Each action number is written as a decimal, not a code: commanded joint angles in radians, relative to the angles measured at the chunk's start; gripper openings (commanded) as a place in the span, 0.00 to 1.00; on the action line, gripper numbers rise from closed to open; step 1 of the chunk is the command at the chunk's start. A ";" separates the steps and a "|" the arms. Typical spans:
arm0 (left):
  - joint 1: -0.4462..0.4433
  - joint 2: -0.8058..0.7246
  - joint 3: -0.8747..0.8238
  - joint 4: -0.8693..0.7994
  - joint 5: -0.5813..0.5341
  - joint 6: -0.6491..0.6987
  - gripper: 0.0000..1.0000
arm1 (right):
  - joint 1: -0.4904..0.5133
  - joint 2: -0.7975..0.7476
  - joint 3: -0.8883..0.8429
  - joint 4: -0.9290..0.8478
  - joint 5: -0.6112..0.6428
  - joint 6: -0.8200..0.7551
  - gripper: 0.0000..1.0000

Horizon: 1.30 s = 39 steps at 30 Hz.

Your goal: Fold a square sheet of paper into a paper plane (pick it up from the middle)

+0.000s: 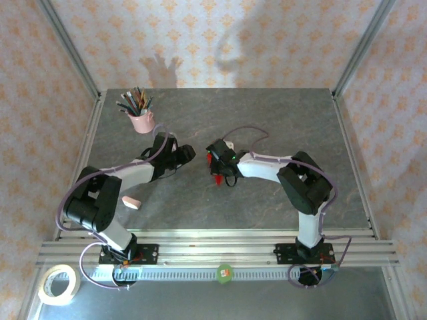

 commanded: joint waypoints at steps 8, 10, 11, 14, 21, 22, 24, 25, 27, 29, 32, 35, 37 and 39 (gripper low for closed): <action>0.069 -0.127 -0.063 -0.114 -0.166 0.079 0.79 | -0.045 0.018 0.096 -0.090 0.091 -0.066 0.06; 0.077 -0.143 -0.073 -0.119 -0.186 0.090 0.83 | -0.070 0.034 0.140 -0.088 0.092 -0.128 0.06; 0.080 -0.151 -0.078 -0.119 -0.192 0.096 0.85 | -0.081 0.049 0.171 -0.090 0.095 -0.168 0.06; 0.087 -0.165 -0.093 -0.116 -0.197 0.106 0.90 | -0.125 0.125 0.284 -0.123 0.083 -0.272 0.06; 0.094 -0.179 -0.110 -0.130 -0.204 0.122 0.95 | -0.180 0.308 0.568 -0.225 0.049 -0.404 0.07; 0.094 -0.177 -0.112 -0.130 -0.203 0.122 0.95 | -0.187 0.325 0.596 -0.232 0.045 -0.407 0.07; 0.094 -0.174 -0.114 -0.126 -0.200 0.122 0.96 | -0.198 0.352 0.636 -0.231 0.045 -0.406 0.07; 0.094 -0.172 -0.113 -0.125 -0.198 0.120 0.96 | -0.205 0.368 0.659 -0.236 0.039 -0.404 0.08; 0.094 -0.164 -0.114 -0.122 -0.191 0.120 0.96 | -0.214 0.399 0.696 -0.252 0.028 -0.397 0.08; 0.094 -0.157 -0.113 -0.119 -0.184 0.119 0.96 | -0.218 0.433 0.738 -0.283 0.029 -0.386 0.09; 0.094 -0.148 -0.116 -0.111 -0.169 0.120 0.96 | -0.227 0.486 0.806 -0.346 0.008 -0.362 0.10; 0.094 -0.136 -0.116 -0.104 -0.157 0.117 0.96 | -0.229 0.512 0.832 -0.366 0.002 -0.347 0.12; 0.094 -0.133 -0.116 -0.102 -0.152 0.116 0.96 | -0.231 0.523 0.842 -0.373 0.003 -0.338 0.14; 0.093 -0.133 -0.119 -0.101 -0.149 0.116 0.96 | -0.234 0.535 0.852 -0.386 0.003 -0.329 0.17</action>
